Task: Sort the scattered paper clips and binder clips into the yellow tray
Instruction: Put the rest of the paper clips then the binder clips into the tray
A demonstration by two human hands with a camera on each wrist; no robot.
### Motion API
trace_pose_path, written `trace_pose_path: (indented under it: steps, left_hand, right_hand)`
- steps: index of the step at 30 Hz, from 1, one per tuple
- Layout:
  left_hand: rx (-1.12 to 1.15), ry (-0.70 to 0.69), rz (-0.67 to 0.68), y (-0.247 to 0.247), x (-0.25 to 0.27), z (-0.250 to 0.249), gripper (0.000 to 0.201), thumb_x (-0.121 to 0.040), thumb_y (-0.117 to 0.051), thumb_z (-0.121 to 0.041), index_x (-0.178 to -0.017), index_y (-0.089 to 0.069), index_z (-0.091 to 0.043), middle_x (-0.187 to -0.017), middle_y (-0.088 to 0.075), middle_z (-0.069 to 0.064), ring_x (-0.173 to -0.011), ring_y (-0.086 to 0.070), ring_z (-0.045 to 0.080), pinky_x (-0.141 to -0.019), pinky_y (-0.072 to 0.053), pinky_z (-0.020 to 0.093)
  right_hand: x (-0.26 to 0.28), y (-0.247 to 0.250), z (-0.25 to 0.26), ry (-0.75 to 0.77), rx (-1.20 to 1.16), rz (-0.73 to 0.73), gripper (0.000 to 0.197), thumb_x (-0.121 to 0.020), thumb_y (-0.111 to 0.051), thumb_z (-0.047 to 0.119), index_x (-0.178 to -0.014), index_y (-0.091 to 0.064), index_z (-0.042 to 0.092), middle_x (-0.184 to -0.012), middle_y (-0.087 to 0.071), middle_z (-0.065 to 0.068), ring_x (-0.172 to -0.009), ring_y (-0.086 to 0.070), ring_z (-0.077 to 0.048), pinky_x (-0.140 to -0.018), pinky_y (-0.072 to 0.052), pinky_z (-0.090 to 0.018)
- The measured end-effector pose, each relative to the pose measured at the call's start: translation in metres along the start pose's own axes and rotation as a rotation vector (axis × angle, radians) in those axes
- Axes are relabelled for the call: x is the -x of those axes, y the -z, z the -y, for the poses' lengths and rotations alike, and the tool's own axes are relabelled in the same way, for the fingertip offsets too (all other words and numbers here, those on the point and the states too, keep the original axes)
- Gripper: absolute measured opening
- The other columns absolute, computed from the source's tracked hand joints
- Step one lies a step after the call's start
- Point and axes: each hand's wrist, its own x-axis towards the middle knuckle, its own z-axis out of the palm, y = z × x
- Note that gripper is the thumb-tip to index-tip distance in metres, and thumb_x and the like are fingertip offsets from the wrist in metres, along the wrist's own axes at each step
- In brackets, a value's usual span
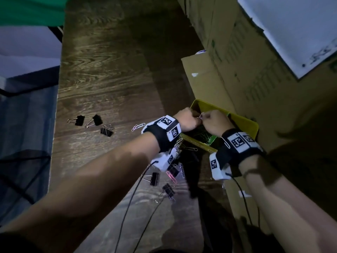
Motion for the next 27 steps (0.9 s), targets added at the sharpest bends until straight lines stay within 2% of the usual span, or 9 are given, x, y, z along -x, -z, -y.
trace_pose_path:
  steps: [2, 5, 8, 10, 12, 14, 17, 22, 27]
  left_hand:
    - [0.029, -0.051, -0.086, 0.003, 0.014, 0.009, 0.032, -0.081, -0.056, -0.033, -0.109, -0.068, -0.024, -0.100, -0.070, 0.005, -0.091, -0.065, 0.020, -0.081, -0.051, 0.027]
    - [0.280, -0.111, -0.240, 0.006, 0.040, 0.039, 0.016, -0.087, -0.057, -0.021, -0.095, -0.070, -0.026, -0.086, -0.073, 0.006, -0.073, -0.068, 0.019, -0.073, -0.057, 0.033]
    - [-0.097, -0.130, -0.284, 0.007, 0.060, 0.087, 0.023, -0.085, -0.059, -0.013, -0.104, -0.066, -0.024, -0.104, -0.065, 0.003, -0.082, -0.061, 0.015, -0.074, -0.053, 0.023]
    - [-0.395, -0.089, -0.158, 0.003, 0.068, 0.115, 0.037, -0.082, -0.063, -0.023, -0.118, -0.057, -0.028, -0.118, -0.051, 0.002, -0.097, -0.055, 0.018, -0.083, -0.052, 0.038]
    - [-0.518, -0.047, -0.090, -0.009, 0.069, 0.137, 0.048, -0.080, -0.066, -0.034, -0.126, -0.051, -0.031, -0.122, -0.043, 0.004, -0.105, -0.052, 0.023, -0.082, -0.051, 0.042]
    - [-0.527, -0.086, -0.113, -0.021, 0.068, 0.148, 0.048, -0.079, -0.066, -0.038, -0.124, -0.051, -0.030, -0.118, -0.044, 0.005, -0.103, -0.053, 0.027, -0.081, -0.051, 0.043]
    - [-0.641, -0.090, -0.099, -0.031, 0.069, 0.148, 0.041, -0.085, -0.060, -0.040, -0.123, -0.049, -0.027, -0.120, -0.048, 0.002, -0.105, -0.054, 0.024, -0.080, -0.051, 0.042]
    - [-0.428, -0.252, -0.120, -0.028, 0.075, 0.153, 0.025, -0.083, -0.066, -0.030, -0.104, -0.063, -0.018, -0.104, -0.059, 0.002, -0.092, -0.059, 0.021, -0.077, -0.051, 0.038]
    - [-0.039, -0.263, -0.292, 0.008, 0.092, 0.165, 0.018, -0.073, -0.076, -0.025, -0.089, -0.070, -0.023, -0.086, -0.062, -0.014, -0.074, -0.056, -0.002, -0.071, -0.042, 0.007]
  right_hand:
    - [0.004, -0.001, -0.003, 0.040, -0.008, 0.005, 0.024, -0.090, -0.050, 0.021, -0.107, -0.066, 0.014, -0.109, -0.067, -0.013, -0.097, -0.060, -0.025, -0.083, -0.045, -0.030]
    - [0.024, -0.006, -0.002, 0.198, -0.033, -0.124, 0.028, -0.089, -0.056, 0.019, -0.117, -0.063, 0.016, -0.114, -0.066, -0.005, -0.103, -0.060, -0.020, -0.090, -0.044, -0.029]
    - [0.055, -0.017, -0.002, 0.497, -0.137, -0.150, 0.020, -0.086, -0.061, 0.013, -0.105, -0.067, 0.014, -0.098, -0.069, 0.000, -0.084, -0.062, -0.010, -0.081, -0.053, -0.031]
    - [0.069, -0.034, -0.008, 0.599, -0.096, 0.000, 0.019, -0.085, -0.063, 0.011, -0.103, -0.068, 0.013, -0.102, -0.068, -0.003, -0.082, -0.058, -0.003, -0.076, -0.050, -0.018]
    - [0.074, -0.060, -0.017, 0.611, 0.025, 0.127, 0.025, -0.085, -0.064, 0.013, -0.110, -0.067, 0.016, -0.121, -0.061, -0.002, -0.102, -0.054, -0.006, -0.091, -0.040, -0.016]
    - [0.076, -0.087, -0.027, 0.584, 0.150, 0.193, 0.036, -0.086, -0.062, 0.016, -0.122, -0.060, 0.022, -0.138, -0.046, 0.000, -0.126, -0.041, -0.013, -0.106, -0.029, -0.024]
    - [0.076, -0.112, -0.035, 0.562, 0.307, 0.144, 0.045, -0.084, -0.064, 0.028, -0.128, -0.053, 0.027, -0.141, -0.041, -0.002, -0.134, -0.032, -0.022, -0.111, -0.028, -0.041]
    - [0.072, -0.125, -0.032, 0.523, 0.323, 0.101, 0.022, -0.081, -0.069, 0.024, -0.102, -0.067, 0.017, -0.115, -0.055, -0.003, -0.111, -0.048, -0.023, -0.096, -0.042, -0.041]
    - [0.067, -0.117, -0.032, 0.406, 0.114, 0.162, 0.011, -0.086, -0.065, 0.016, -0.095, -0.066, 0.010, -0.087, -0.053, 0.015, -0.077, -0.048, 0.000, -0.085, -0.047, -0.027]
